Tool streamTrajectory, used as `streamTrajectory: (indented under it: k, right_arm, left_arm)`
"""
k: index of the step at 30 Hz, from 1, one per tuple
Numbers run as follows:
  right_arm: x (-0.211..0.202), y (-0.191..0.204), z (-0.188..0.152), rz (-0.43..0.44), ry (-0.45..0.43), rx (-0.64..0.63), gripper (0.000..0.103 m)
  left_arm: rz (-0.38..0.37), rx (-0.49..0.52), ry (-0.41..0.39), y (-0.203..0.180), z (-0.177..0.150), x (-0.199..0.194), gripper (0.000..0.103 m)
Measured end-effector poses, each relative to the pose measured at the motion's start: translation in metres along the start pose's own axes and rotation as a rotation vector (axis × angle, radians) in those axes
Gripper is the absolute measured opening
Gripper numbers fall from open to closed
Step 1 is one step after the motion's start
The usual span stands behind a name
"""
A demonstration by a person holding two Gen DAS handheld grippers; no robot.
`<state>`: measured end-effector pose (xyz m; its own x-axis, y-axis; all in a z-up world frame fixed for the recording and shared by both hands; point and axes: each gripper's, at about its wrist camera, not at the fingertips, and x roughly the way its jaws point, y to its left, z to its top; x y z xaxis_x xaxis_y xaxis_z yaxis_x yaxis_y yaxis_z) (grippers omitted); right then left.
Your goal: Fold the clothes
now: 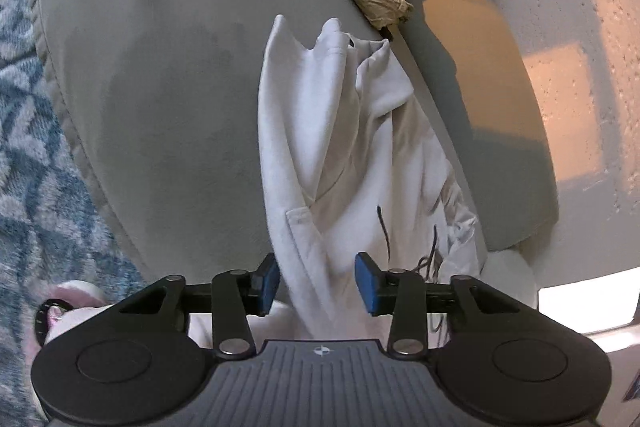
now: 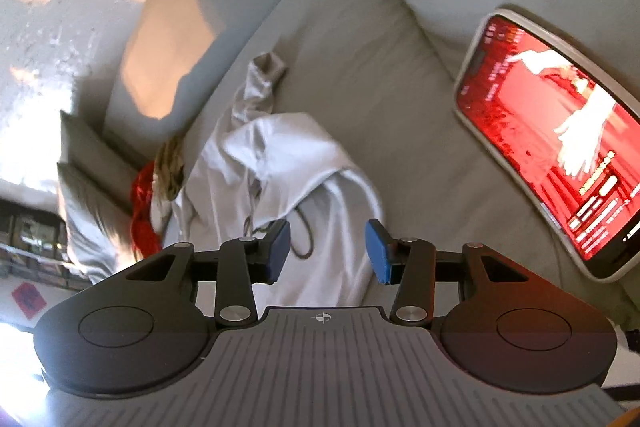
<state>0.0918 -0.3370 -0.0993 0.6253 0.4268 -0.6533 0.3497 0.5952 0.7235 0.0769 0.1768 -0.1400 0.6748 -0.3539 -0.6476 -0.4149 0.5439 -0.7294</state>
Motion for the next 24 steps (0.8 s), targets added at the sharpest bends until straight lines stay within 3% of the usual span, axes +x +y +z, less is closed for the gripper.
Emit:
streamTrajectory:
  k: [5, 8, 13, 21, 22, 24]
  right_arm:
    - [0.011, -0.026, 0.011, 0.022, 0.028, 0.063, 0.049]
    - [0.02, -0.038, 0.015, 0.03, 0.019, 0.059, 0.041]
    - [0.039, -0.028, 0.023, 0.023, 0.011, -0.099, 0.041]
    - [0.062, -0.018, 0.037, 0.006, 0.024, -0.161, 0.041]
    - [0.063, -0.018, 0.037, 0.003, 0.024, -0.16, 0.036]
    - [0.064, -0.018, 0.037, -0.005, 0.026, -0.155, 0.011]
  left_arm:
    - [-0.009, -0.028, -0.012, 0.005, 0.0, 0.005, 0.035]
    - [-0.013, -0.044, -0.015, 0.009, 0.001, 0.009, 0.033]
    - [-0.011, -0.044, -0.014, 0.011, 0.005, 0.019, 0.031]
    - [0.009, -0.012, -0.032, 0.002, 0.007, 0.027, 0.028]
    - [0.019, 0.001, -0.035, 0.0, 0.006, 0.026, 0.015]
    - [0.031, 0.006, -0.044, -0.002, 0.006, 0.021, 0.002]
